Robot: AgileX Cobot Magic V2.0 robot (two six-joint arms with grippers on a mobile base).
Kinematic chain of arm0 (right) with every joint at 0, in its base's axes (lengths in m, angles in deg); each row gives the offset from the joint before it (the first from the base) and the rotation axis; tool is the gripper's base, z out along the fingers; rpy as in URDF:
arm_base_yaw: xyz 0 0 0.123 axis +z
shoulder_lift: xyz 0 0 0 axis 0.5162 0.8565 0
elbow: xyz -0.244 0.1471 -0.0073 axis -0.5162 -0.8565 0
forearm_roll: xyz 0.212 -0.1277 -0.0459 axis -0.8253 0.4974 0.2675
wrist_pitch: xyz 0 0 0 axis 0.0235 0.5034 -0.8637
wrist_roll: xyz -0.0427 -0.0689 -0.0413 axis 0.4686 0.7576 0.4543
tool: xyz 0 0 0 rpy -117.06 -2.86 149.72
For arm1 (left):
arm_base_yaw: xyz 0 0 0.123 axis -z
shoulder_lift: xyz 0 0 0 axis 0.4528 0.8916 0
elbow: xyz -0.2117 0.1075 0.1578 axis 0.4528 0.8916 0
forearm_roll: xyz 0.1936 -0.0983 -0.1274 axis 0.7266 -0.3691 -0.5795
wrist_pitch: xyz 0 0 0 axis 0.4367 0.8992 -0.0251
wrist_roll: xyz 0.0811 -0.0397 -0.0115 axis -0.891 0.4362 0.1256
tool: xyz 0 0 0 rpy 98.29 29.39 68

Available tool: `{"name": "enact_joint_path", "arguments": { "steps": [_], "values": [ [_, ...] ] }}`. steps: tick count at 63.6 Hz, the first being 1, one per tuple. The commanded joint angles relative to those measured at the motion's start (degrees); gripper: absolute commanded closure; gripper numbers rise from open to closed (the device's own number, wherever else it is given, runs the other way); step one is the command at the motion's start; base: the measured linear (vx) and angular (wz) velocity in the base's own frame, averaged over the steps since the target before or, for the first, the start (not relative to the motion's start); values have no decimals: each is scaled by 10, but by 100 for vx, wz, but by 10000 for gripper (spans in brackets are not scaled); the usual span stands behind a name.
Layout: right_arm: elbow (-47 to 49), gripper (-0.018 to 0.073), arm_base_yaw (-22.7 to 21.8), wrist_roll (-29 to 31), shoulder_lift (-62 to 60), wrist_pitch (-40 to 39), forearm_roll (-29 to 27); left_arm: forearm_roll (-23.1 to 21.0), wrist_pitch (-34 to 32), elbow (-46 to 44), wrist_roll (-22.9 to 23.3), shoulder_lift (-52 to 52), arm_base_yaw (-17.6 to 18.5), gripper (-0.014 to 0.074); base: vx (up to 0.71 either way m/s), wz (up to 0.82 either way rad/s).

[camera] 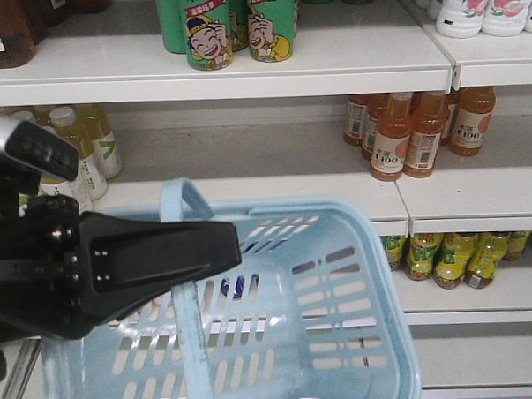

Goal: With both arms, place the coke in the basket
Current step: 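Lift the basket off the shelf by its handle with the left gripper, then hold the basket in the left gripper while the base turns away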

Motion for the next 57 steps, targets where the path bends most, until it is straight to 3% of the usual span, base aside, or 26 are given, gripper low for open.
{"name": "enact_joint_path", "arguments": {
  "steps": [1, 22, 57],
  "values": [
    [-4, 564, -1, 3, -7, -38, 6, -52, -70, -44, -3, -12, 1, 602, 0, 0],
    [-4, 564, -1, 3, -7, -38, 6, -18, -68, -48, -4, -12, 1, 602, 0, 0],
    [-4, 564, -1, 3, -7, -38, 6, -18, -68, -48, -4, -12, 1, 602, 0, 0]
  ]
}}
